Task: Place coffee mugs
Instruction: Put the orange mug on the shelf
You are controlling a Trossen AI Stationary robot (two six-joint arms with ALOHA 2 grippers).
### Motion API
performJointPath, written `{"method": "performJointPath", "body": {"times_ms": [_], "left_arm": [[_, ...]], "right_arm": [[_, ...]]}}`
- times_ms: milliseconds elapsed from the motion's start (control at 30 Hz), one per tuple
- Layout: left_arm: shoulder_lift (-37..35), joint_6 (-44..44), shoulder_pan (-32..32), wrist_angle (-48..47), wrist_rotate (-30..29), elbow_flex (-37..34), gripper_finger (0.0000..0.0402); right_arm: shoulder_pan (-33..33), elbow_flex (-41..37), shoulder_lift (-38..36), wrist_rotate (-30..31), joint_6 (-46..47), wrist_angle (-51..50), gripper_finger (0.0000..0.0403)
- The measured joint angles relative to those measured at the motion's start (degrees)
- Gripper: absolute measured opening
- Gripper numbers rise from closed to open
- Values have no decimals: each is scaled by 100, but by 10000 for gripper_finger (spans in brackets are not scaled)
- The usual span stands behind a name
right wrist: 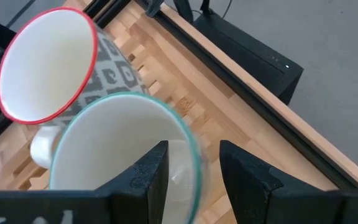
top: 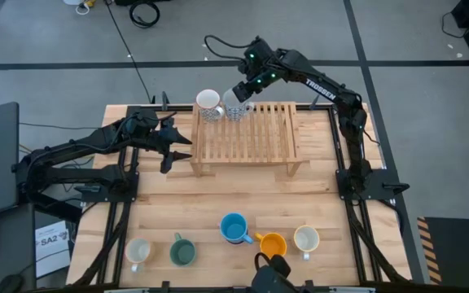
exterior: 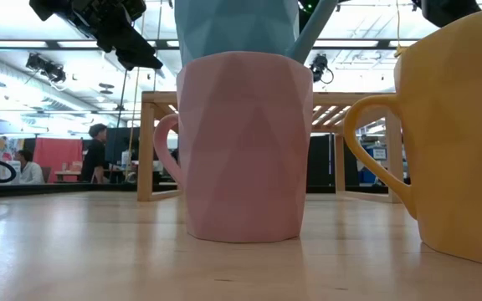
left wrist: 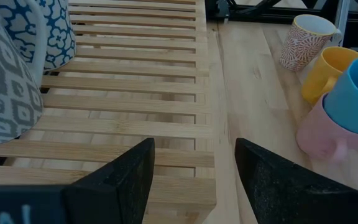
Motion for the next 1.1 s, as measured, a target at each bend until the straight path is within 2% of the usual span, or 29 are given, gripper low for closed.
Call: {"method": "performJointPath", "body": {"times_ms": [467,700,800,967,1100], "left_arm": [[0,0,0,0,-1,0,231],[1,0,0,0,-1,0,231],[1,0,0,0,-1,0,231],[1,0,0,0,-1,0,231],[1,0,0,0,1,0,231]], "right_arm": [[-17,2,-220,-29,-8,31,149],[-21,2,-692,-45,-15,33,149],[-21,2,-999,-272,3,-38,149],[131,10,-1582,-727,343,-534,148],[527,10,-2016,-705,454,-1391,149]]}}
